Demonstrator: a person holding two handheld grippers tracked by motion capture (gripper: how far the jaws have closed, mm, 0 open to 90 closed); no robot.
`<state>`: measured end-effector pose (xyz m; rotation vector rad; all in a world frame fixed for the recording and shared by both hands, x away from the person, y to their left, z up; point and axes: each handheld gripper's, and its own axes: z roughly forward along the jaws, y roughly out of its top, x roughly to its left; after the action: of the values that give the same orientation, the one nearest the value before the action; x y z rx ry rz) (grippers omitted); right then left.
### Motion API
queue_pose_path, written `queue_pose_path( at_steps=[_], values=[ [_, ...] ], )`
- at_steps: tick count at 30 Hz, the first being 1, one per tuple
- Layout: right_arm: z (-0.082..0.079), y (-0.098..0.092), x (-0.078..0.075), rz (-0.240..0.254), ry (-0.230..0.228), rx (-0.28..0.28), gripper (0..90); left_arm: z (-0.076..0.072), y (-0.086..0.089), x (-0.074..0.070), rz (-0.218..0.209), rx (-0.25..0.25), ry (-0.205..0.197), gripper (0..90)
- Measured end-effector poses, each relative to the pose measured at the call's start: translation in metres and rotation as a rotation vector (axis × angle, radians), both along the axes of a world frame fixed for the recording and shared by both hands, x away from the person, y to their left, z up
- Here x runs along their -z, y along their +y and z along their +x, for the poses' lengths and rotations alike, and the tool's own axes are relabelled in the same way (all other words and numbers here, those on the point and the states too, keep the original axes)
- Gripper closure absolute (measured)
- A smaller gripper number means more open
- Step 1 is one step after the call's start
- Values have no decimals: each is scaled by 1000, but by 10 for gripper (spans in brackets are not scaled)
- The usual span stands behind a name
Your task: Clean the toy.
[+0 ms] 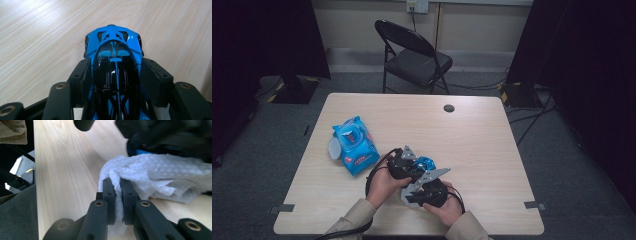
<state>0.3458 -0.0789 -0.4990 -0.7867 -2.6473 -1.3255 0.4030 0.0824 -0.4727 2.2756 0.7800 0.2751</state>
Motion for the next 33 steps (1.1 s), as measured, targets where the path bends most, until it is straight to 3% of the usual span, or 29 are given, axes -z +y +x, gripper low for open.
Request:
queue_pose_path(
  at_steps=[4, 10, 17, 25, 33],
  values=[
    [5, -18, -6, -2, -19, 43, 850, 0, 0, 0, 3, 1, -4, 433],
    [16, -51, -18, -7, -46, 151, 851, 0, -1, 0, 6, 0, -6, 434],
    [30, -81, -27, 24, -66, 282, 851, -1, -1, 0, 7, 0, -8, 433],
    [46, -97, -17, -4, -65, 376, 850, -1, -1, -1, 10, 0, -4, 433],
    [54, -97, -7, -46, -68, 417, 850, -1, -2, -1, 11, 1, -5, 433]
  ],
)
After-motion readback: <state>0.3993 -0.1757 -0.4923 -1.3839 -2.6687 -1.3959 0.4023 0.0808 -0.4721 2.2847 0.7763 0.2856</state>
